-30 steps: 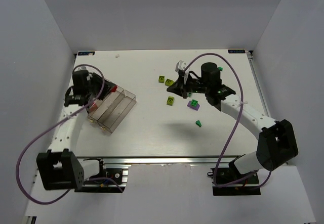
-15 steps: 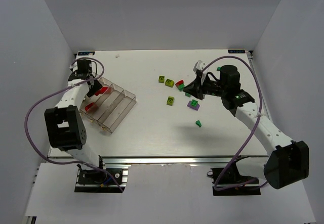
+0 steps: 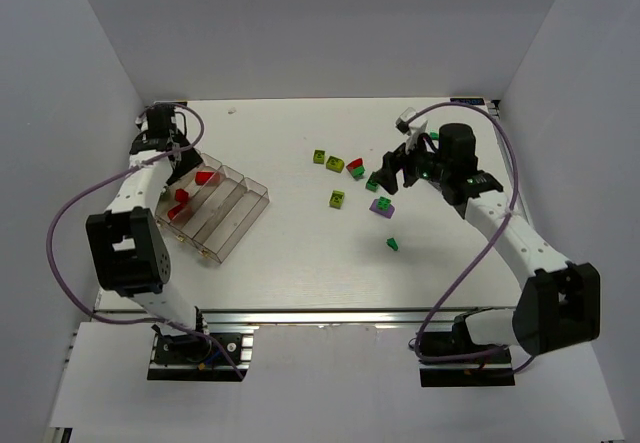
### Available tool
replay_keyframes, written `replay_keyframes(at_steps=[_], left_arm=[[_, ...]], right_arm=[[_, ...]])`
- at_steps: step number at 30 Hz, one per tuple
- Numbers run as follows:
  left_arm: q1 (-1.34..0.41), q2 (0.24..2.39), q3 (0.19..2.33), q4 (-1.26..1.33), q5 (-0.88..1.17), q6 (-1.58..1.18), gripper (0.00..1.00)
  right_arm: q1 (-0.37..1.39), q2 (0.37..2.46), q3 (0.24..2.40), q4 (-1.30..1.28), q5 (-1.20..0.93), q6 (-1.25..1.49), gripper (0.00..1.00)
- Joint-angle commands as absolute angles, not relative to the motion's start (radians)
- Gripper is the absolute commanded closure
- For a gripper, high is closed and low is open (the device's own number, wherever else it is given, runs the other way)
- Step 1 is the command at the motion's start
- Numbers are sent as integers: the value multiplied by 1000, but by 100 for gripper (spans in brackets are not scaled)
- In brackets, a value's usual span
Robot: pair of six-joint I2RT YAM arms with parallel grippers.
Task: Sort the legos into containers by color
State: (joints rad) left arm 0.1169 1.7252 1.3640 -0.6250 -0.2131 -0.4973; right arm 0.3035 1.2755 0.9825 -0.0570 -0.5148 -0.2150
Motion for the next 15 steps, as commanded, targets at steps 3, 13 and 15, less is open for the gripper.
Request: replay_keyframes(at_steps=[3,13,15], left_arm=[[123,1398,1219,-499,52,-511,70],[123,890,754,-308,363,-736,36],[121,852,736,-334,371,-742,28]], right_arm=[[275,1426,1141,-133,-445,-143,43],[272,1822,1552,-400,-476,-184,30],[272,1913,1646,-452,-491,-190,14]])
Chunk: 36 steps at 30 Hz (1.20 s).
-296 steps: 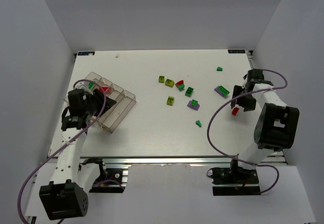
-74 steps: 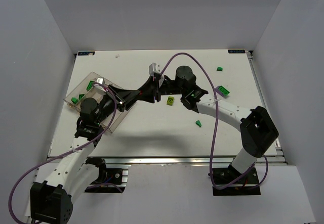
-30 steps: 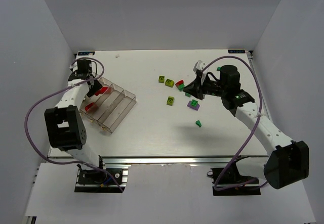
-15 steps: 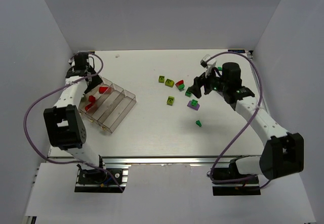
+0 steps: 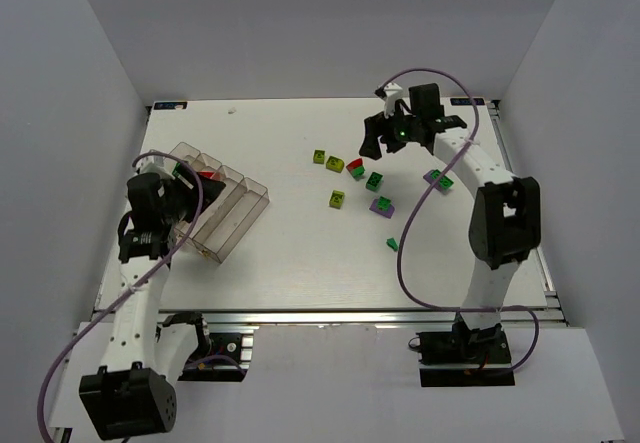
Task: Sort the legos into containers by color
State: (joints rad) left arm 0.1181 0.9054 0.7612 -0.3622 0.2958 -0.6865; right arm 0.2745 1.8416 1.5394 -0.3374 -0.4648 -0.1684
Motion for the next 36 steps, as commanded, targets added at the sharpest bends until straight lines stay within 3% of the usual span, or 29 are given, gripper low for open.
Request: replay_keyframes(at_steps=[1,13,36], left_arm=[[123,839,733,-351,374,-741,27],[123,735,652,-371,379,-816,26],[121,738,634,-370,374,-821,25]], right_arm=[[272,1939,1669,-459,-495,-189,11],[272,2051,1667,-340,-583,-235,12],[364,2220,1830,-368,-373,-261,24]])
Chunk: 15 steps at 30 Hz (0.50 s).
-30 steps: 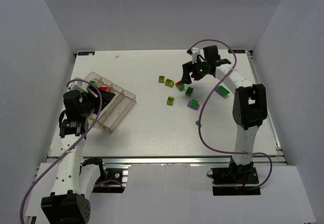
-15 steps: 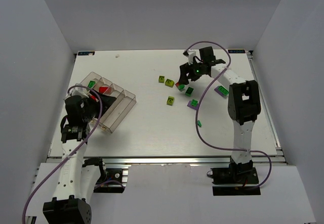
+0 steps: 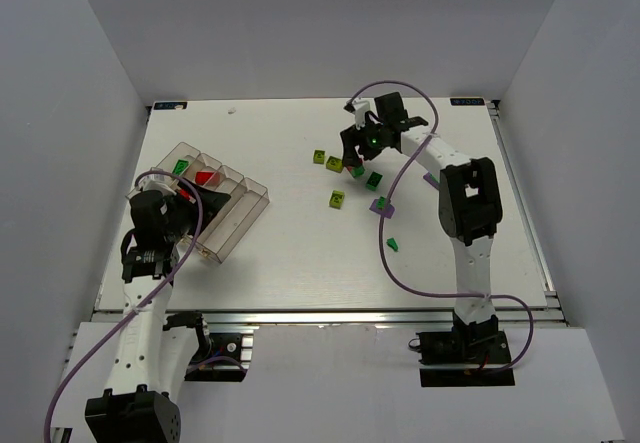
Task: Sort the legos into containers by color
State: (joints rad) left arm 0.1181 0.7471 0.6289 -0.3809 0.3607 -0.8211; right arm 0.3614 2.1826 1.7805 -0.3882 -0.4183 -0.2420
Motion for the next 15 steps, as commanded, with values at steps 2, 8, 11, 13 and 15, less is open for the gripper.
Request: replay_keyframes(at_steps=[2,8,11,13,15], left_arm=[[123,736,637,-374,373,-819,25],[123,733,638,-376,371,-821,25],[123,736,643,-373,371,-822,25],[123,739,647,-373,371,-822,25],[123,742,649,-373,370,-822,25]], right_arm=[[367,2226,1833,-368,-342,-267,26],[371,2238,1839,-373,-299,-276,29],[371,2243,1841,-370,-288,-275,30],[370,2247,1842,-367,-288,-275,31],[371,2252,1842,-368,-290,-273,37]])
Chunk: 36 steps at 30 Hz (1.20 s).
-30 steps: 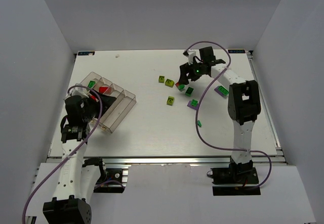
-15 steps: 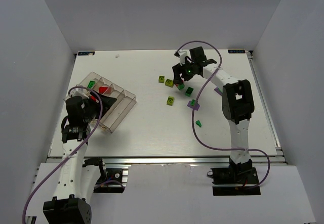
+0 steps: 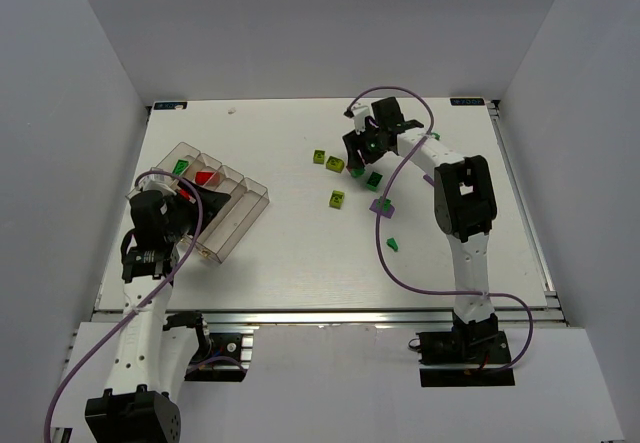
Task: Sort the legos into containers by color
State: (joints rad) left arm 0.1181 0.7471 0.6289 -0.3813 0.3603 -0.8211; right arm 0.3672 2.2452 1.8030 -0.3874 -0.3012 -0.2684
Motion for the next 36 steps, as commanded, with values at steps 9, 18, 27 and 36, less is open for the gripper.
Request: replay_keyframes(at_steps=[9,18,27,36], left_arm=[[123,735,653,-380,365,-824,25],[123,736,652,-310,414,-864,25],[72,718,491,131,598,-1166,24],[-219,842,604,178,442,-1091,23]], right_arm=[[371,2263,1850,-371,-296,-265,44],[362,2215,1850,-377,-317,-256,76],[244,1967,1732,-338,-710,-28,100],[245,1743,1529,-112,-879,455,100]])
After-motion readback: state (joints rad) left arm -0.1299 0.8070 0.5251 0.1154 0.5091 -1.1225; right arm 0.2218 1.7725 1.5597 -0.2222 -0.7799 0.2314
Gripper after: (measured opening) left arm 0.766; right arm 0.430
